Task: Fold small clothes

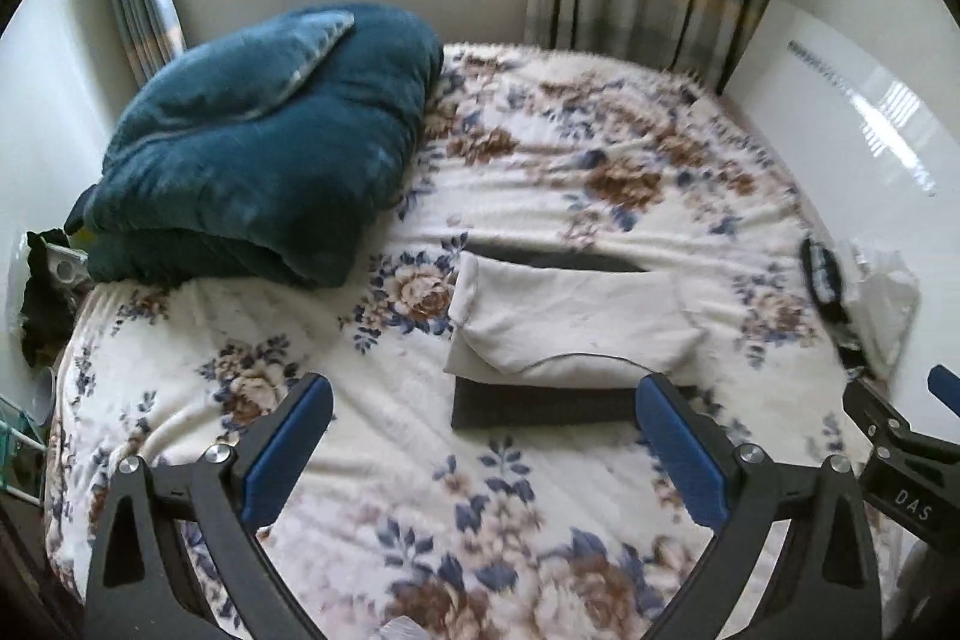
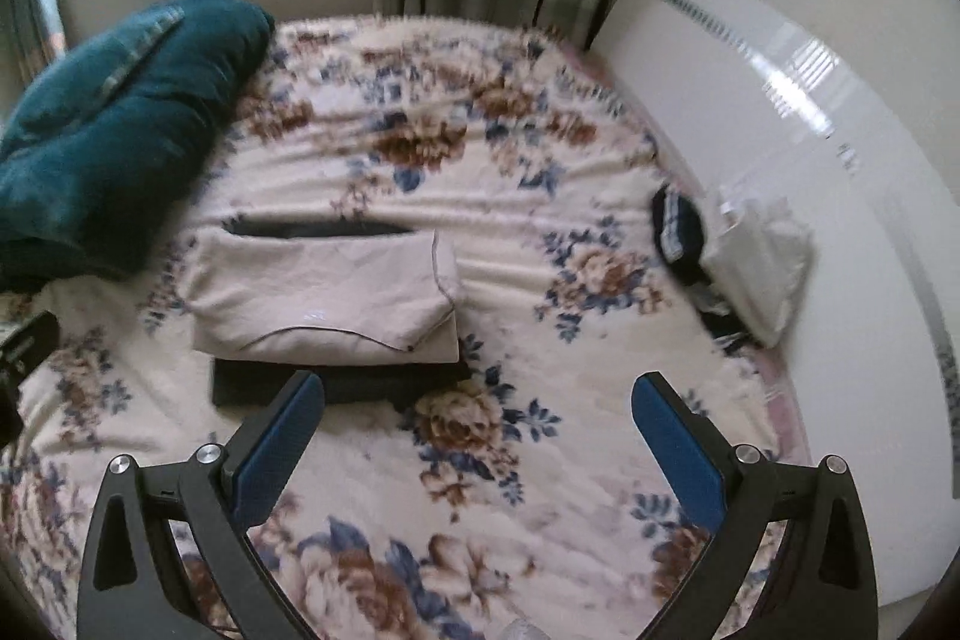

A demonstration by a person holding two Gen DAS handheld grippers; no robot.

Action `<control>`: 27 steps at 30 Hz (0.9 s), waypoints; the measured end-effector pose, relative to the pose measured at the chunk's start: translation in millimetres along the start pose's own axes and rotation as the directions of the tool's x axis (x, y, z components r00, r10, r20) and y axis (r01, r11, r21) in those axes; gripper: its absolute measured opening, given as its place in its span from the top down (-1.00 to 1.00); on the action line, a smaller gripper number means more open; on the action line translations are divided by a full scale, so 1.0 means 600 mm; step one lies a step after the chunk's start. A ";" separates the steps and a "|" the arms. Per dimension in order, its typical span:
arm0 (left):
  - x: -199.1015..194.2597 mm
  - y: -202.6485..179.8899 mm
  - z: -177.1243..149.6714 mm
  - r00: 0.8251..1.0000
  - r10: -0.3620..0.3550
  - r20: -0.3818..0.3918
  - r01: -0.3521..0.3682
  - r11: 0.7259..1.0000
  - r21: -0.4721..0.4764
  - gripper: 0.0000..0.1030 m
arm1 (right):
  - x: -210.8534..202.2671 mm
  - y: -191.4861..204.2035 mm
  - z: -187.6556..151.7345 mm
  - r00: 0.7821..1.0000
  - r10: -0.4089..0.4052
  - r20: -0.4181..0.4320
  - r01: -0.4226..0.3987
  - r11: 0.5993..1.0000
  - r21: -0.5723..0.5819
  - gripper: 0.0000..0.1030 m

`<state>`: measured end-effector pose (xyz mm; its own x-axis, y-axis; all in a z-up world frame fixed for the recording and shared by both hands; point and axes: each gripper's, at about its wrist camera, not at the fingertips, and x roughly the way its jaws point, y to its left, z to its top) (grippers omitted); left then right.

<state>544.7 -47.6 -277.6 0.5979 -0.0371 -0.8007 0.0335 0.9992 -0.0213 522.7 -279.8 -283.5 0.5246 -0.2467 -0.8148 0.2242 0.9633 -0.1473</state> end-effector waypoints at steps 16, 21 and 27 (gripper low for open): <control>-0.354 -0.017 -0.031 0.988 -0.017 0.155 0.016 1.000 0.007 -1.00 | -0.457 -0.084 -0.047 0.971 0.024 0.237 -0.029 0.999 0.018 -1.00; -0.416 -0.021 -0.049 0.984 -0.023 0.178 0.022 1.000 0.010 -1.00 | -0.543 -0.105 -0.073 0.958 0.023 0.287 -0.028 1.000 0.015 -1.00; -0.467 -0.020 -0.068 0.980 -0.015 0.199 0.016 1.000 -0.004 -1.00 | -0.611 -0.121 -0.093 0.943 0.035 0.331 -0.042 0.999 0.014 -1.00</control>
<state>344.4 -48.4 -77.5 0.7446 -0.0540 -0.6654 0.0398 0.9985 -0.0366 268.0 -253.3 -5.4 0.7746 -0.2341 -0.5876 0.2139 0.9712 -0.1051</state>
